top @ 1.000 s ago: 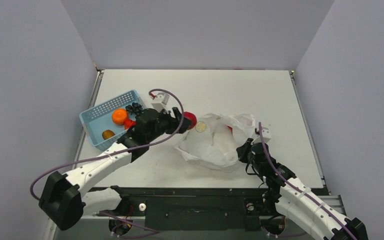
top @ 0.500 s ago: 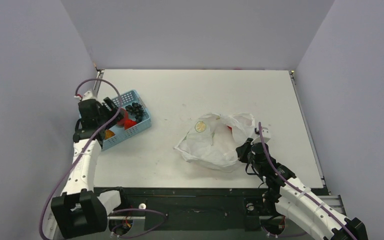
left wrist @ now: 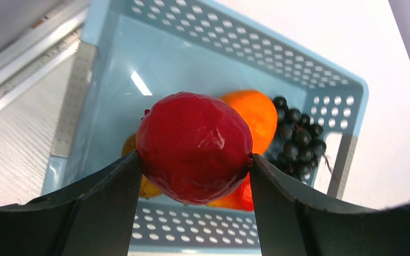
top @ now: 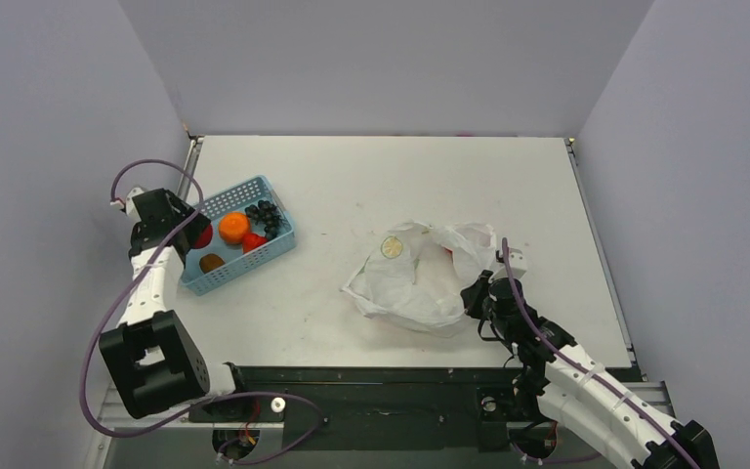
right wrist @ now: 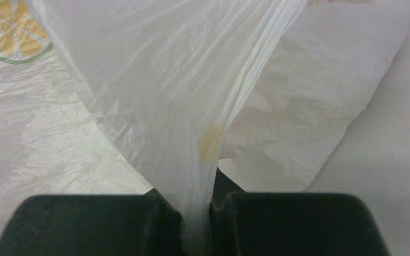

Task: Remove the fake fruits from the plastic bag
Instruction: Place the fake fruit in the bin.

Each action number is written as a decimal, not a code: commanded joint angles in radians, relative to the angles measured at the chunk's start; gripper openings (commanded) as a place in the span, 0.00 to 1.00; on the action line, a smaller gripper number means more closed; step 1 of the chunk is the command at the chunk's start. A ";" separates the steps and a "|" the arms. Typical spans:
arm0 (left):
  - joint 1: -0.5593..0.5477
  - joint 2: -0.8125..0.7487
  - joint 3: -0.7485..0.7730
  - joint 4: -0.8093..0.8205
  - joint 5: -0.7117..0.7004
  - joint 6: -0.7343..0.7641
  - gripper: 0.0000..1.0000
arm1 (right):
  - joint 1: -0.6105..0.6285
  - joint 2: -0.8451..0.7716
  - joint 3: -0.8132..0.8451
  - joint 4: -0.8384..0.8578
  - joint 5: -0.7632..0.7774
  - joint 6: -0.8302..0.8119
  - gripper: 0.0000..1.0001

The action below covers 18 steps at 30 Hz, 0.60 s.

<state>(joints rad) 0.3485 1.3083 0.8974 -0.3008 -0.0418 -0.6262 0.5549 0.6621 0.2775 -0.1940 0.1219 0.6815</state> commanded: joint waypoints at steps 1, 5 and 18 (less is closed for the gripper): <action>0.007 0.059 0.128 -0.002 -0.214 -0.056 0.00 | -0.004 0.030 0.008 0.041 -0.003 -0.011 0.00; 0.002 0.163 0.225 -0.090 -0.271 -0.095 0.00 | -0.003 0.028 0.008 0.040 0.003 -0.009 0.00; -0.017 0.467 0.372 -0.145 -0.160 -0.189 0.00 | -0.003 0.017 0.006 0.032 0.016 -0.004 0.00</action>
<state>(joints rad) 0.3386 1.7481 1.2419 -0.4358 -0.2443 -0.7811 0.5549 0.6914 0.2775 -0.1928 0.1223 0.6819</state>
